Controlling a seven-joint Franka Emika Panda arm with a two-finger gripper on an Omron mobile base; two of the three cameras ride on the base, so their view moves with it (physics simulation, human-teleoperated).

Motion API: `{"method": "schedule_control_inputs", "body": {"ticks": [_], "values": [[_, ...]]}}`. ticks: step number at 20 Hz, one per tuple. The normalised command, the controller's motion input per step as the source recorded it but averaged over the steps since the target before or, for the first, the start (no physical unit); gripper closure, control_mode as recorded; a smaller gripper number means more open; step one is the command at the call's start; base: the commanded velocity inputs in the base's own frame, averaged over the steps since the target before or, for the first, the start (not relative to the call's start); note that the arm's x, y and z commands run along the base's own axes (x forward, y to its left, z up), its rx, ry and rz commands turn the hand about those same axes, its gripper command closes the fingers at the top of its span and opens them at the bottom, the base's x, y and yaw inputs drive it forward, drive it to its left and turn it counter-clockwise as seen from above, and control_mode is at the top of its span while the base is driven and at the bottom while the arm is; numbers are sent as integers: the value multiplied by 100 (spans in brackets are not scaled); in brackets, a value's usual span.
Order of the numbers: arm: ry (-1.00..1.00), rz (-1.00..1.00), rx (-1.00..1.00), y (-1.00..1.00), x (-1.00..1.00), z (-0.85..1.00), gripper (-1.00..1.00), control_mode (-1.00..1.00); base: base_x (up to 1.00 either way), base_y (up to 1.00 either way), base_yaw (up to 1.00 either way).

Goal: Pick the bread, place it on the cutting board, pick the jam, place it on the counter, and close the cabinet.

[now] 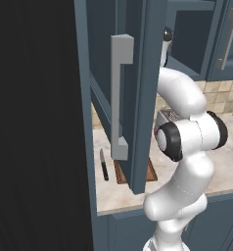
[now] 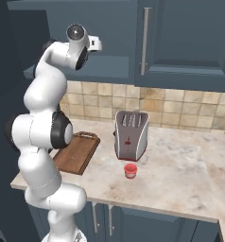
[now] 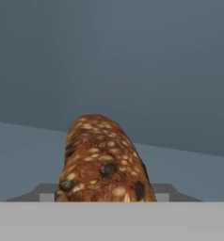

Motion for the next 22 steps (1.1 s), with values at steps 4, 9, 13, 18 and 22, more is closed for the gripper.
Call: {"method": "schedule_control_inputs", "body": {"ticks": [4,9,13,18,22], "values": [[0,0,-3,0,-71,0,100,-100,0,0,0],[0,0,-1,-3,-87,0,100,-100,0,0,0],[0,0,0,-3,-96,0,100,-100,0,0,0],[0,0,0,-4,-100,0,100,-100,0,0,0],[2,0,0,-4,-94,0,100,-100,0,0,0]]}}
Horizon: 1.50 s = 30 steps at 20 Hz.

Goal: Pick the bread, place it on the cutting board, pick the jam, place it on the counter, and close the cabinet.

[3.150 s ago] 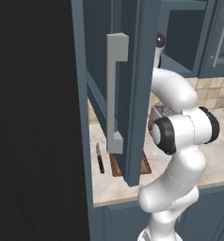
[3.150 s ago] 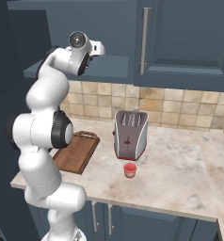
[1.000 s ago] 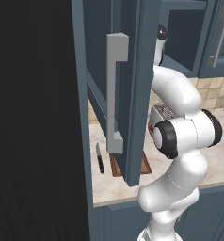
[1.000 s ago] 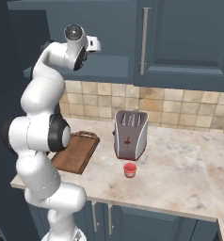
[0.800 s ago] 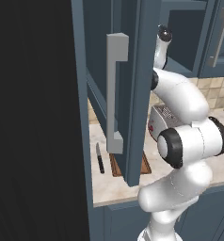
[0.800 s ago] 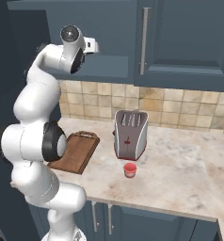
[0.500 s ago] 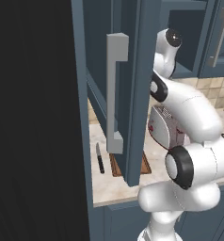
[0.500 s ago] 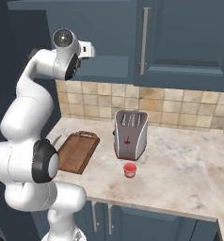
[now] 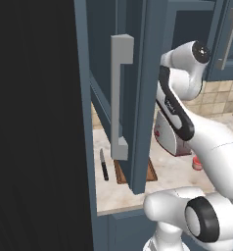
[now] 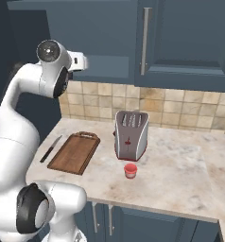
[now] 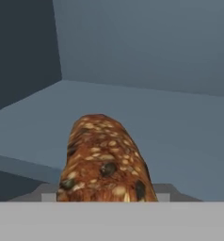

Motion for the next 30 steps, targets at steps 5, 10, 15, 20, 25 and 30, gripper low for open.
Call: {"method": "schedule_control_inputs", "body": {"ticks": [5,10,15,20,25,30], "values": [[9,0,0,0,-73,0,100,-100,0,0,0],[14,-1,0,0,-66,-5,100,-100,0,0,0],[13,0,-5,0,-59,-26,100,-100,0,0,0],[5,0,-9,0,-39,-41,100,-100,0,0,0],[0,0,-11,0,-3,-47,100,-100,0,0,0],[0,0,-8,0,0,-48,100,-100,0,0,0]]}}
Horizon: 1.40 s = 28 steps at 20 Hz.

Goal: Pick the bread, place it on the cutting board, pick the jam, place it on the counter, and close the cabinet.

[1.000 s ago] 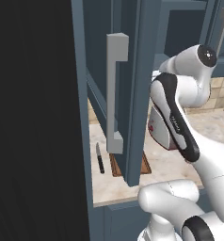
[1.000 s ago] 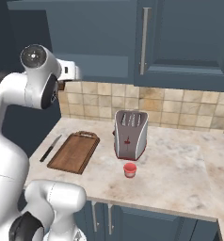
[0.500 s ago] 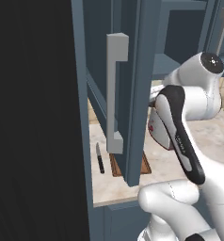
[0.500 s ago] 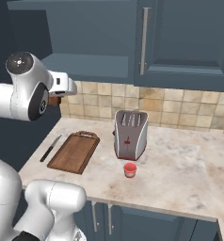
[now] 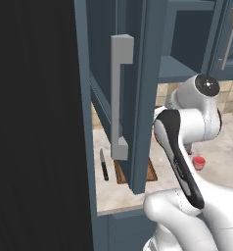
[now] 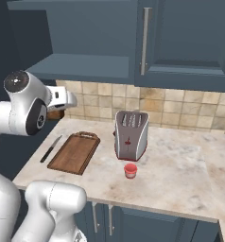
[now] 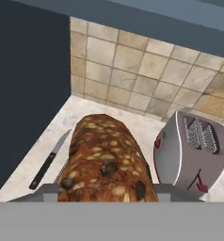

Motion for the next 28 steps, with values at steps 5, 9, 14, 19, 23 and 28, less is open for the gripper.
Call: {"method": "schedule_control_inputs", "body": {"ticks": [5,9,14,19,23,28], "values": [[0,0,-5,0,0,-51,100,-100,0,0,0],[0,0,0,0,0,-38,100,-100,0,0,0],[0,0,0,0,0,-24,100,-100,0,0,0],[0,0,1,0,0,-29,100,-100,0,0,0],[0,0,2,0,0,-25,100,-100,0,0,0],[0,0,1,0,1,-28,100,-100,0,0,0]]}}
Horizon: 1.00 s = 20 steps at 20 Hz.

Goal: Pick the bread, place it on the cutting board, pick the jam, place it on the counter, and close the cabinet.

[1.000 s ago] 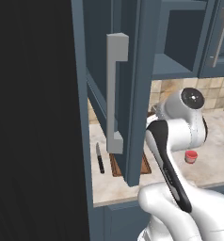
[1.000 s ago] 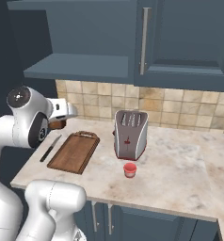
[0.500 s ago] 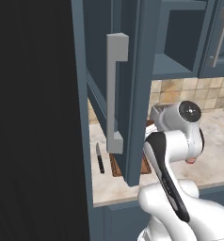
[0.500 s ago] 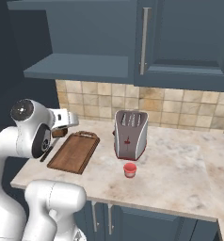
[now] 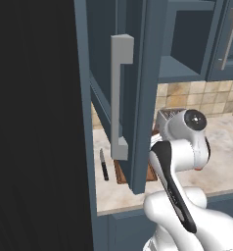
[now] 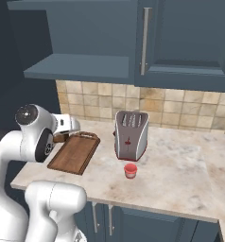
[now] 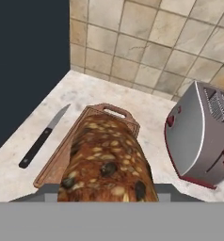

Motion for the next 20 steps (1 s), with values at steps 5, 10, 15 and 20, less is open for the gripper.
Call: {"method": "schedule_control_inputs", "body": {"ticks": [5,10,15,20], "values": [[0,0,1,0,12,-37,100,-100,0,0,0],[-3,0,1,0,19,-44,100,-100,0,0,0],[-6,0,5,-1,33,-35,100,-100,0,0,0],[-12,0,1,-1,29,-32,100,-100,0,0,0]]}}
